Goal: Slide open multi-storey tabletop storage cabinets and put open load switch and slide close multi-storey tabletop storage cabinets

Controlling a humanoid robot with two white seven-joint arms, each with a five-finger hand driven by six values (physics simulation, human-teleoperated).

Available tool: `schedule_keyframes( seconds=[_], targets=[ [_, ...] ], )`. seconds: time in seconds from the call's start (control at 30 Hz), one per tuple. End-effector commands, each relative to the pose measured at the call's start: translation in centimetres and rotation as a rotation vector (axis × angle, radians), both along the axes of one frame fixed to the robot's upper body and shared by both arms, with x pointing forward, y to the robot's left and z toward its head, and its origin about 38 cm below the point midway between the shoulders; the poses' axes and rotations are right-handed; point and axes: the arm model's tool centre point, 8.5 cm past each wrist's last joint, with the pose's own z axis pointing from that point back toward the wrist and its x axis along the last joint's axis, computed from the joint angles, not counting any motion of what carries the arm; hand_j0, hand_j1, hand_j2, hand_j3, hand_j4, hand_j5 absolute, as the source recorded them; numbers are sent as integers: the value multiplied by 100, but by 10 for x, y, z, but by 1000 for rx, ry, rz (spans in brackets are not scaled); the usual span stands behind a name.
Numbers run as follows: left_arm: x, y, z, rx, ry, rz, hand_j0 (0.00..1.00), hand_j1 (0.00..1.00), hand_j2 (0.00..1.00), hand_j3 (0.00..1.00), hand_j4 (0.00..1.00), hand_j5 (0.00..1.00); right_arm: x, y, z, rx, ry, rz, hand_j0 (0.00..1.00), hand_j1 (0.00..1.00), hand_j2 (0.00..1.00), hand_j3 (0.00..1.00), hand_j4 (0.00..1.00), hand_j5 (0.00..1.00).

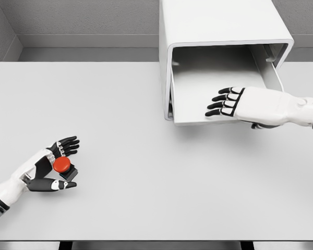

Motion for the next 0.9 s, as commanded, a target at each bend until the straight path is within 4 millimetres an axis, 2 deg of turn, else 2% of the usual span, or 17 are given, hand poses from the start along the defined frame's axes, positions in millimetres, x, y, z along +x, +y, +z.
schedule_keyframes(
  seconds=[0.0,0.03,0.07,0.13,0.23,0.3,0.33,0.47,0.87],
  targets=[
    [0,-1,-1,-4,2,0,87,87,87,87,87,87,0,-2,3,5,-6,-7,99,99,99,99,99,99],
    [0,-1,-1,-4,2,0,85,85,85,85,85,85,-1,-5,5,11,1,-11,99,99,99,99,99,99],
    [0,-1,-1,-3,2,1,75,75,75,75,75,75,-2,-7,7,16,7,-14,99,99,99,99,99,99],
    [-1,-1,-2,-4,5,1,68,68,68,68,68,68,-2,-8,8,24,12,-15,99,99,99,99,99,99],
    [-1,-1,-2,-3,4,2,64,64,64,64,64,64,-2,-8,8,28,15,-16,99,99,99,99,99,99],
    [-1,-1,-2,-6,3,1,57,57,57,57,57,57,-2,-8,8,30,14,-16,99,99,99,99,99,99],
    [-1,-1,-2,-4,3,1,49,49,49,49,49,49,-1,-8,11,37,3,-17,99,99,99,99,99,99],
    [-1,-1,-2,-3,2,0,45,45,45,45,45,45,1,-7,18,64,-21,-18,99,99,99,99,99,99],
    [1,-2,2,-4,-10,-4,46,46,46,46,46,46,1,-10,25,85,-28,-24,99,99,99,99,99,99]
  ],
)
